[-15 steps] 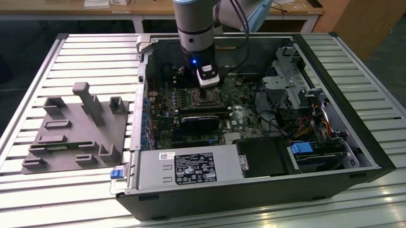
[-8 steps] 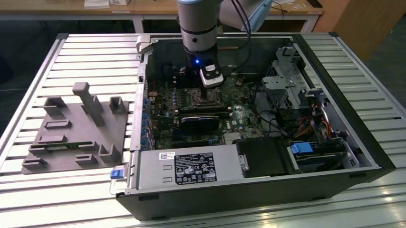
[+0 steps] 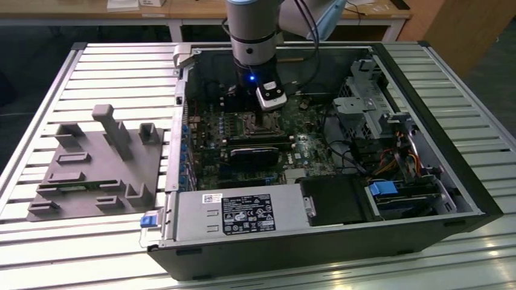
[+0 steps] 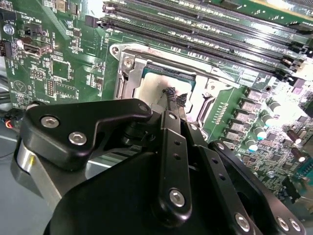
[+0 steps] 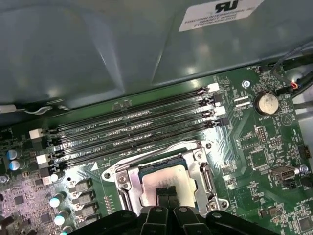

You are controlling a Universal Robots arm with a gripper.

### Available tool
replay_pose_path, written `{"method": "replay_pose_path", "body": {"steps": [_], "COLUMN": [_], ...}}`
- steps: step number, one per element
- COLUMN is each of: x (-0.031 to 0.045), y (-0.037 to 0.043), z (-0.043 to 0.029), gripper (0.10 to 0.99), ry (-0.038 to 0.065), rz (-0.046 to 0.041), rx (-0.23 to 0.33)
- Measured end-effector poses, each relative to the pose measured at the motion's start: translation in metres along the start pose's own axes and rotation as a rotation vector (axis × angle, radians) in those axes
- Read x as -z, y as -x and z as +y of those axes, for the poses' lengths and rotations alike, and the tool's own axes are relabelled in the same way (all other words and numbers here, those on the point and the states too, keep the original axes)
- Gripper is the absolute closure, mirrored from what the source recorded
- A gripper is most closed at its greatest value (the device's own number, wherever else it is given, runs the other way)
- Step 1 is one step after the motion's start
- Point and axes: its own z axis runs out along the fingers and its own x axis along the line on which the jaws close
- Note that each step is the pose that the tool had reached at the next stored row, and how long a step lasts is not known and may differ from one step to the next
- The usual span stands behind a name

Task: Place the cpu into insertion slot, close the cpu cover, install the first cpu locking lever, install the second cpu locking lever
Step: 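Install the first cpu locking lever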

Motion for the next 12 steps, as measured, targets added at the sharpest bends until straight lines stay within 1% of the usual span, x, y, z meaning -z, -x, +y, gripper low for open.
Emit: {"method": "replay_pose_path", "body": {"steps": [8,12], "x": [0.0016,0.0079], "y": [0.005,0.0058], "z": [0.0015,0.0019], "gripper": [0.98,0.98], "ry": [-0.005,-0.006], "rz": [0.0233,0.0278], "rx": [0.012,0.014]}}
